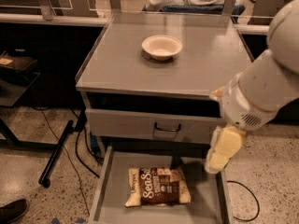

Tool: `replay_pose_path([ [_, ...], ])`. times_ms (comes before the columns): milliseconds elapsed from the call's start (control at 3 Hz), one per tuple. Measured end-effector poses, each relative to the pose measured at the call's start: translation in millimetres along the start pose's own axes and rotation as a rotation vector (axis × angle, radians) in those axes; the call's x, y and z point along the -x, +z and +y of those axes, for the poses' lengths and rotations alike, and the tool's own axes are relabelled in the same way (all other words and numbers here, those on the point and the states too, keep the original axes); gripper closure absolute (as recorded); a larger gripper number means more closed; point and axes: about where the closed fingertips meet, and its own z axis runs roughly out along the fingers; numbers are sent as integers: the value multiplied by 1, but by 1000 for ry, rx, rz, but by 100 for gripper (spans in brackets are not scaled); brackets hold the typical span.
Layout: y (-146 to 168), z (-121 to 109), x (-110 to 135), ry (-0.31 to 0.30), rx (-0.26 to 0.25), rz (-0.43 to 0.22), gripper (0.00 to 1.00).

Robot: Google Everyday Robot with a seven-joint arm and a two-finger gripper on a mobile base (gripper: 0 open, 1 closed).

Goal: Pick brown chip bag from middle drawer and place on counter

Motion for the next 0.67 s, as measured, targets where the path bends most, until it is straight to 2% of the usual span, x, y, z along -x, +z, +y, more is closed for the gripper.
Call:
replay_pose_path([
  [333,65,26,3,80,107,-123,0],
  [667,64,26,2,78,105,-120,0],
])
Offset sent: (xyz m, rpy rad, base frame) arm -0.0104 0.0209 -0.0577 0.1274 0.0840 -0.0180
